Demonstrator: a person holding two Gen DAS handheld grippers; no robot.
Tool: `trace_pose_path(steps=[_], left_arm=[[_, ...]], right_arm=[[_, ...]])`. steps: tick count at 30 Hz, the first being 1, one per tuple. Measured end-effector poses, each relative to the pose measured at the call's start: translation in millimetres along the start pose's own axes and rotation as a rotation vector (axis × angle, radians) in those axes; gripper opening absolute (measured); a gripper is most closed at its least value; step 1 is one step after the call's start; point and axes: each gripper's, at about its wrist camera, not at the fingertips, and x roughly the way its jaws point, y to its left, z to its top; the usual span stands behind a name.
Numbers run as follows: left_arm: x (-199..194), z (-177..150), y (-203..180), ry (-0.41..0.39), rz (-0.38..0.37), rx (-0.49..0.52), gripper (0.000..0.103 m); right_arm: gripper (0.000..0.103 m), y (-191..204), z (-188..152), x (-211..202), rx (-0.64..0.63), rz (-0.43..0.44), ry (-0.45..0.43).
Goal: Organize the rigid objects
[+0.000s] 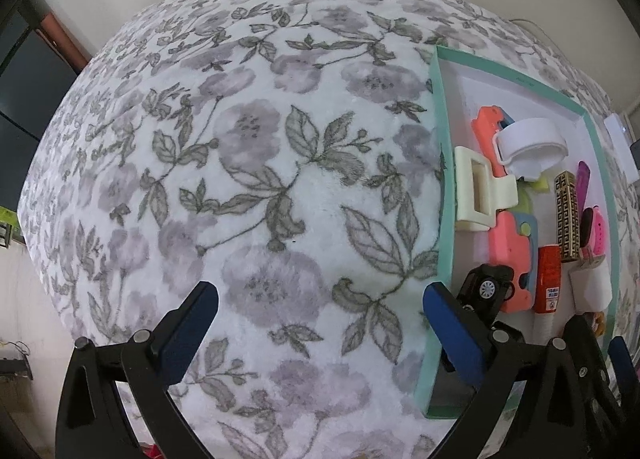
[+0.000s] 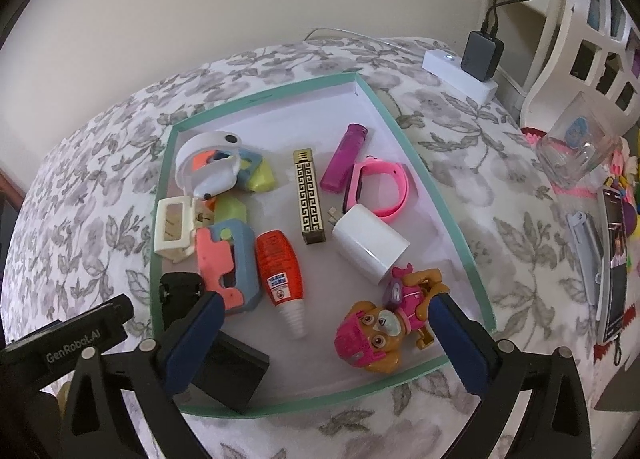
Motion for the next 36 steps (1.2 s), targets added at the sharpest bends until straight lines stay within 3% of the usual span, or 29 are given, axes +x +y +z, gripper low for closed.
trace_pose_path(steps=[7,17,36], left_arm=[[-11,-1,10,-0.011,0.025,0.01,0.102],[-41,-12,22,-0.107,0.059,0.057,0.102],[-72,-47,48,-0.177,-0.017,0.063,0.102]], right_arm=[[0.103,1,0,-6,0.009,-0.008,0.007],[0.103,14,0,-21,-0.028,0.003,-0.007],[0.103,28,-20,-66,-0.086,-0.011,-0.102]])
